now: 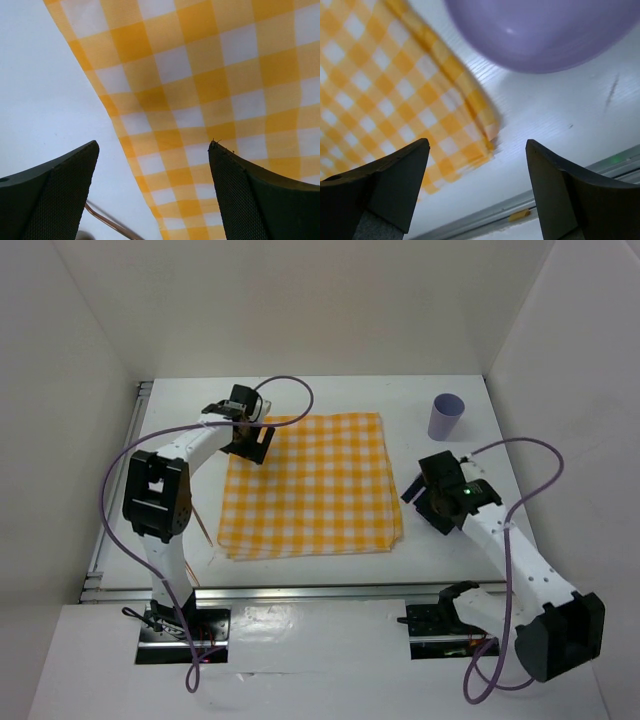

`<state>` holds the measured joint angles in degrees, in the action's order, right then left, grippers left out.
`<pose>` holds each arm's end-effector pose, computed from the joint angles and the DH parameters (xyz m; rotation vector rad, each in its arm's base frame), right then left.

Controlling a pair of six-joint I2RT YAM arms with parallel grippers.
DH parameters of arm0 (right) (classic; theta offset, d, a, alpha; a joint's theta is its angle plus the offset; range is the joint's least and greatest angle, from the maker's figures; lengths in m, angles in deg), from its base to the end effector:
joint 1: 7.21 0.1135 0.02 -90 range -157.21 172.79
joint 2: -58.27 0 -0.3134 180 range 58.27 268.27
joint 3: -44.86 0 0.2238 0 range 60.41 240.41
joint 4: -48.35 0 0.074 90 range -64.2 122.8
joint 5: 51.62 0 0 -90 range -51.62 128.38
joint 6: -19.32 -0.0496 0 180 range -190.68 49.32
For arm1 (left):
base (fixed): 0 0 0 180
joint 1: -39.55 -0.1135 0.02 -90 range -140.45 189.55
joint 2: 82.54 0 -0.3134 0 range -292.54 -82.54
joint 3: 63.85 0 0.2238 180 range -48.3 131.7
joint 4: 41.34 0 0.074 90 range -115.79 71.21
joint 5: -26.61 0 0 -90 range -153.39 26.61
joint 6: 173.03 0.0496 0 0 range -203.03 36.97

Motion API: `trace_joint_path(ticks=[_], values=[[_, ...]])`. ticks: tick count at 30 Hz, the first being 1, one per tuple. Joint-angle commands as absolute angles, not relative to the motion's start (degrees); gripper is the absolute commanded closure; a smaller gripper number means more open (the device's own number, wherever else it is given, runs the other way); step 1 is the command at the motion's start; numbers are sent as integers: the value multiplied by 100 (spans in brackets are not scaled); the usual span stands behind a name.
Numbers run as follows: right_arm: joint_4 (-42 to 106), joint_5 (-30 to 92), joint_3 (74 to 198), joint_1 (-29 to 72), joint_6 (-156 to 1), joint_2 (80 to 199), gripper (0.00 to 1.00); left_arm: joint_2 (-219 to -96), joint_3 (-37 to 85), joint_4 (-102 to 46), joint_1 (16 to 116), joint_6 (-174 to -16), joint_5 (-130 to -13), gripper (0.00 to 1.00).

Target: Set the dinner table for one person

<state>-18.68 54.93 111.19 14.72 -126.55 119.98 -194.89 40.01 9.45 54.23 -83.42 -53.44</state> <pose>0.1452 0.0432 0.2998 0.8438 2.4484 0.1061 0.4116 -0.0990 0.2647 0.2602 2.5731 0.1300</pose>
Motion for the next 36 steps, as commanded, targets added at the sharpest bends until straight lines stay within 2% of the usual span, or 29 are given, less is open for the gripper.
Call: trace_joint_path(ticks=[1, 4, 8, 13, 17, 27, 31, 33, 36], values=[[-2363, 5901, 10675, 924, -13374, 11322, 14, -19170, 4187, 1060, 5441, -8470, -5609, 4], [-2502, 6227, 10209, 616, -14384, 10759, 14, -19117, 4336, 1218, 5441, -8532, -5767, 4], [-3021, 6588, 10066, 615, -15863, 10626, 14, -18836, 4276, 1279, 5441, -8480, -5882, 4], [-2733, 6869, 10066, 615, -16637, 11354, 17, -18467, 3959, 1218, 5441, -8426, -6014, 4], [-2398, 6467, 9961, 448, -17304, 12206, 17, -18344, 3897, 1218, 5441, -8374, -6067, 4], [-1537, 6712, 9768, 114, -17571, 12814, 19, -17957, 3669, 1270, 5441, -8374, -6295, 4], [-1107, 6440, 9540, 0, -17571, 13033, 20, -17957, 3616, 1385, 5441, -8321, -6225, 4], [-817, 6220, 9338, -62, -17571, 13122, 22, -17905, 3563, 1385, 5441, -8321, -6103, 4], [-553, 6167, 9205, -62, -17694, 13254, 32, -17851, 3511, 1437, 5441, -8259, -6050, 4]])
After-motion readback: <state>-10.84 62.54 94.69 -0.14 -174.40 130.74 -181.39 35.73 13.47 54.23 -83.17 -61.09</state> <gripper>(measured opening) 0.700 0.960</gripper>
